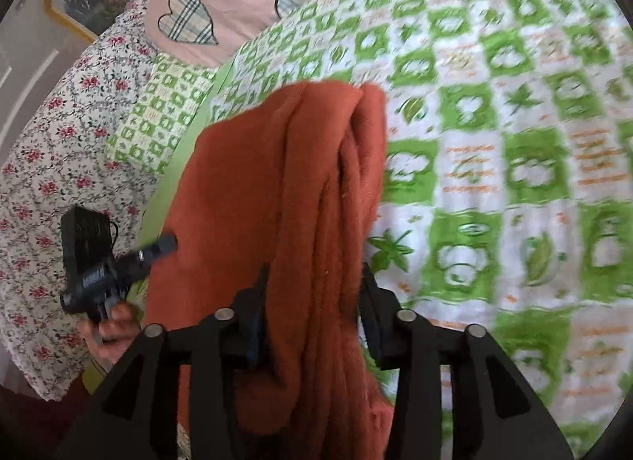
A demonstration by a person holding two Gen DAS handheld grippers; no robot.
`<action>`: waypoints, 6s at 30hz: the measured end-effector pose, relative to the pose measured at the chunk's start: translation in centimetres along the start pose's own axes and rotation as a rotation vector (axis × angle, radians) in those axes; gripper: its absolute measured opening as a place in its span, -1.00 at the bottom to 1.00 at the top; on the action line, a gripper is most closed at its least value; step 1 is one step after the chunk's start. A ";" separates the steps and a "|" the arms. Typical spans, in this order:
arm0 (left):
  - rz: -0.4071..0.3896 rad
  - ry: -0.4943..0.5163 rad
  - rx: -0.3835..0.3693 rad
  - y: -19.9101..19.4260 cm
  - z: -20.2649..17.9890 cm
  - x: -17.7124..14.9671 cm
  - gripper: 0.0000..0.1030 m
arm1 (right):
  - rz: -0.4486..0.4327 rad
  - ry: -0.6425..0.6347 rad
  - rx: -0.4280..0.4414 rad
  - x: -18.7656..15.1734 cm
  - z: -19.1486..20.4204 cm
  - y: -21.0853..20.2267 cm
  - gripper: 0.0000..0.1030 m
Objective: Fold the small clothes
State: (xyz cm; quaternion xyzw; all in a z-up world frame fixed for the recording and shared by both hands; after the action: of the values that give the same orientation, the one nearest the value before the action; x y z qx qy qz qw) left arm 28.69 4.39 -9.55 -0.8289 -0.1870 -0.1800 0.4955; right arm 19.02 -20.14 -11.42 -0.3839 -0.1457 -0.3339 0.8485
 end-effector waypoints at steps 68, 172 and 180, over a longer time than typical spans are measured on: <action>0.052 0.150 0.200 -4.2 -3.4 -13.5 0.16 | -0.134 0.077 -0.106 0.0 -0.9 -2.4 -0.68; 0.003 0.251 0.195 -7.6 -3.7 -16.7 -0.22 | -0.134 -0.031 -0.300 -8.7 1.8 -7.4 -0.93; -0.016 0.305 0.420 -9.3 -2.0 -15.2 0.08 | -0.164 -0.067 -0.263 -7.8 4.5 -8.1 -0.92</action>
State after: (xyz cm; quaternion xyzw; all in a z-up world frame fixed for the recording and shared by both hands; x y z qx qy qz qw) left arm 10.74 4.67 -8.95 -0.6696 -0.1498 -0.2641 0.6778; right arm 7.83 -17.18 -7.87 -0.4893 -0.1599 -0.4052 0.7555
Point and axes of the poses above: each gripper's, at about its wrist camera, not at the fingertips, and y roughly the way its jaws point, z to its left, x to its top, the point moved 9 cm from there along y, roughly the way its jaws point, and after that the axes turned 10 degrees about x, right-handed, at the moved point
